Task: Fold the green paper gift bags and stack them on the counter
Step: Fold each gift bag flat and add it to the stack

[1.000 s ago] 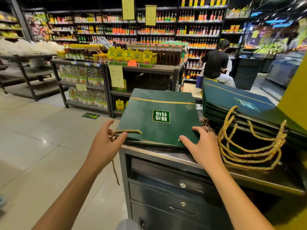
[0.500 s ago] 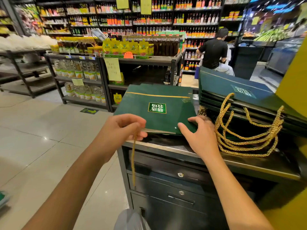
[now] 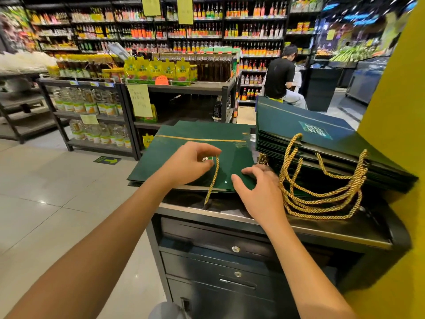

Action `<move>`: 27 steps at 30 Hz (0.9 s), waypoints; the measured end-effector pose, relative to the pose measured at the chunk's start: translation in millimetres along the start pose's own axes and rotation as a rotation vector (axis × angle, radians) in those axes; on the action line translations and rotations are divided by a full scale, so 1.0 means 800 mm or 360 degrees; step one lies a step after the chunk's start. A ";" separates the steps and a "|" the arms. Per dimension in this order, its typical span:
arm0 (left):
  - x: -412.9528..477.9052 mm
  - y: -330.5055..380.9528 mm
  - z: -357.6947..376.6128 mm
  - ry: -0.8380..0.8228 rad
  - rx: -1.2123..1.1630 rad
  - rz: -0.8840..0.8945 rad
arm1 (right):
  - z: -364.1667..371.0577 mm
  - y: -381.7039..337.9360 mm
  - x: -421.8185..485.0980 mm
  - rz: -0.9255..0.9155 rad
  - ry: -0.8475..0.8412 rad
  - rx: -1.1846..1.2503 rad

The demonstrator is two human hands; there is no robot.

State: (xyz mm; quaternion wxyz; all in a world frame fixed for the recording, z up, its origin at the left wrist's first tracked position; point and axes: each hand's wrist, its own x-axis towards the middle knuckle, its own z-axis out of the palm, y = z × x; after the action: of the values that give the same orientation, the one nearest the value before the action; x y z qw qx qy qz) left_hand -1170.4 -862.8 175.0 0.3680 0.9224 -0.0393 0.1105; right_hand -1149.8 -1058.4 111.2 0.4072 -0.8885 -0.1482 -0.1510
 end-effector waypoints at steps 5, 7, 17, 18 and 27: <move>0.000 -0.021 0.027 -0.0006 0.0331 0.0086 | 0.002 0.004 0.000 -0.0100 0.0056 -0.0064; -0.004 -0.029 0.039 0.0020 0.0324 0.0129 | 0.005 0.007 0.000 -0.0225 0.0089 -0.0026; -0.003 -0.048 0.053 0.0101 0.0259 0.0179 | 0.009 -0.013 -0.001 -0.0270 -0.0416 -0.0108; -0.003 -0.049 0.053 0.0105 0.0255 0.0176 | 0.010 -0.016 0.000 -0.0268 -0.0446 -0.0218; -0.004 -0.054 0.058 0.0134 0.0282 0.0238 | 0.003 -0.018 0.000 -0.0183 -0.0472 -0.0172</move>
State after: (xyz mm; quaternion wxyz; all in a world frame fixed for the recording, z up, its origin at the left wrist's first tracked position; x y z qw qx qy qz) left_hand -1158.5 -863.1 112.9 0.2771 0.9403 -0.0826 0.1794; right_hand -1155.0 -1047.5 120.0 0.3233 -0.9117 -0.2489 -0.0491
